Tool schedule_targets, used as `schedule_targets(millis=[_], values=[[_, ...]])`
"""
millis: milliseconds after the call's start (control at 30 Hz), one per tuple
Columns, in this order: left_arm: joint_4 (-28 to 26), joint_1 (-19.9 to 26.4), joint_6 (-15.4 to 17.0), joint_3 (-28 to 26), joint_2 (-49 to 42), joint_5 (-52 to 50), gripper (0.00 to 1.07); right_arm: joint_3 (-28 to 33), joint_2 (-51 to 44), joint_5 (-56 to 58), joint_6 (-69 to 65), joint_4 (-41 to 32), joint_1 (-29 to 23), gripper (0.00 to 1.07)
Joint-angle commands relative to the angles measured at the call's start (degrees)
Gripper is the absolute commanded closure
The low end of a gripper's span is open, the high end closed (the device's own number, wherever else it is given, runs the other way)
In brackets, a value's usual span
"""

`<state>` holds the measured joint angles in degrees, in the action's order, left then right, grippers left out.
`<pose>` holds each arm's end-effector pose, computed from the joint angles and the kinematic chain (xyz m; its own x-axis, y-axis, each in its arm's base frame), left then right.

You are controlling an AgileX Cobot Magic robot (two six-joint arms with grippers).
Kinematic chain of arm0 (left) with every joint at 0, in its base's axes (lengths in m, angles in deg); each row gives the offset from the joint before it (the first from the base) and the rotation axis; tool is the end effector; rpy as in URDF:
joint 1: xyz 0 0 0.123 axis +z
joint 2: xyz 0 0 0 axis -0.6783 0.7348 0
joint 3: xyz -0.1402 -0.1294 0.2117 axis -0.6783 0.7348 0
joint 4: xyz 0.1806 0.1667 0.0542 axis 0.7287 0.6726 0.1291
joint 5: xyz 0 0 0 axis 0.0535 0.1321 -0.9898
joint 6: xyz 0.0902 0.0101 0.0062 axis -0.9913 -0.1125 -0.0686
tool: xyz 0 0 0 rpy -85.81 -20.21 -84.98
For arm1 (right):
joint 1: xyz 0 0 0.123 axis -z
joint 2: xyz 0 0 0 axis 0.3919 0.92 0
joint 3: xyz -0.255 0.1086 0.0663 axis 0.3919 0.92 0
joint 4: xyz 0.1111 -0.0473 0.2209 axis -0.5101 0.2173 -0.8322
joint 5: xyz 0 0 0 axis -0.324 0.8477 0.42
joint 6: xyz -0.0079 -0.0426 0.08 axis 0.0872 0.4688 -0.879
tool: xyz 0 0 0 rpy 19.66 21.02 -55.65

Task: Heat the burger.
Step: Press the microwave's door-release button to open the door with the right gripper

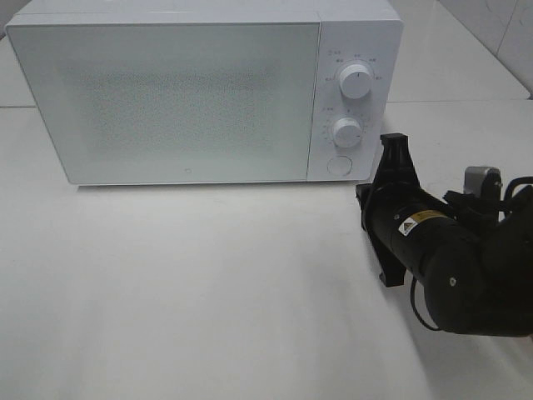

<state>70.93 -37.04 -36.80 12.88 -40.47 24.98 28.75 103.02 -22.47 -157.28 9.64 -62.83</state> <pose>-0.0078 -0.0223 0.2842 -0.4212 -0.0129 -0.9069 0.1283 0.9890 -0.0737 0.2487 0.1414 0.1127 -0.0720 0.9974 -0.0014 0.3089 0.0236 0.9508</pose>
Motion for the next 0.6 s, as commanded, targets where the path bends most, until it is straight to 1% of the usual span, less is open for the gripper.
schedule_targets(millis=[33,100,200,267,400,433,600], values=[[-0.2,0.3,0.0,0.1,-0.1,0.3,0.07,-1.9,1.3,0.1,-0.3,0.6,0.2,1.07],[-0.2,0.3,0.0,0.1,-0.1,0.3,0.07,-3.9,3.4,0.1,-0.3,0.6,0.3,1.07],[-0.2,0.3,0.0,0.1,-0.1,0.3,0.07,-4.5,4.0,0.2,-0.2,1.0,0.7,1.07],[-0.2,0.3,0.0,0.1,-0.1,0.3,0.07,-7.3,6.1,1.6,-0.1,2.3,2.6,1.07],[-0.2,0.3,0.0,0.1,-0.1,0.3,0.07,-9.2,7.3,2.4,0.9,3.1,3.9,1.07],[-0.2,0.3,0.0,0.1,-0.1,0.3,0.07,-10.8,8.1,3.8,0.8,4.0,4.8,1.07],[-0.2,0.3,0.0,0.1,-0.1,0.3,0.07,-13.5,9.6,4.8,0.7,3.9,5.7,1.07]])
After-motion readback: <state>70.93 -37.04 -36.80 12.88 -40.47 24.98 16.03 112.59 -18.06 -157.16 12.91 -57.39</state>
